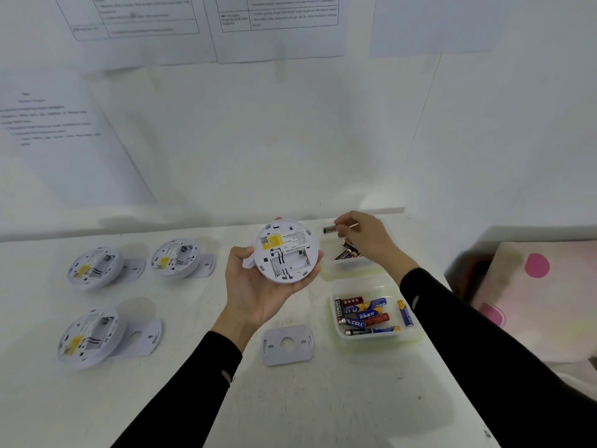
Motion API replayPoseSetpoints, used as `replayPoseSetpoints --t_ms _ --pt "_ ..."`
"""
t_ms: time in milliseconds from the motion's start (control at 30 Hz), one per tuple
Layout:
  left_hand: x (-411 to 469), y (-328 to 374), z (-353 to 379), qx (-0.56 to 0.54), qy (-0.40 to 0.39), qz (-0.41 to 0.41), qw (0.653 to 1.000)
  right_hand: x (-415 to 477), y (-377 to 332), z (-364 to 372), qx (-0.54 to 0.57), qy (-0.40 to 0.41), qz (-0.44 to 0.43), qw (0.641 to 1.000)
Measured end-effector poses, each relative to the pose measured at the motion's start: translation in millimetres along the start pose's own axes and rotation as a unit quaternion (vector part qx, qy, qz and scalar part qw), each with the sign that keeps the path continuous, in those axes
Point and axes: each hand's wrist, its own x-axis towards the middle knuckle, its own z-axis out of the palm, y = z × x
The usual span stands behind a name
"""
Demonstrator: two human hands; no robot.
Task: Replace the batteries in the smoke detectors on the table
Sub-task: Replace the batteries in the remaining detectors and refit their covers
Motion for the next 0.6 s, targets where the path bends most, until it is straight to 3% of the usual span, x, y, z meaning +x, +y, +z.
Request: replayPoseSetpoints --t_ms 100,167,333,600 --pt "4.4 -3.0 -3.6 -0.01 0.03 0.031 0.999 -36.7 -25.8 -4.5 0.281 0.062 0.021 0.958" --pt "10.9 -6.8 -2.0 -0.001 0.079 0.054 0.995 -60.1 -40.8 -3.2 0.36 0.081 0.024 0.929" --pt "22.6 -18.8 4.2 0.051 0.174 0.103 0.978 -102.4 -61.8 21.7 0.322 0.131 -0.011 0.937" --pt "19.7 -28.6 15.3 0.068 0.169 0.134 0.974 -117.6 -63.3 48.1 0.25 0.178 -0.047 0.951"
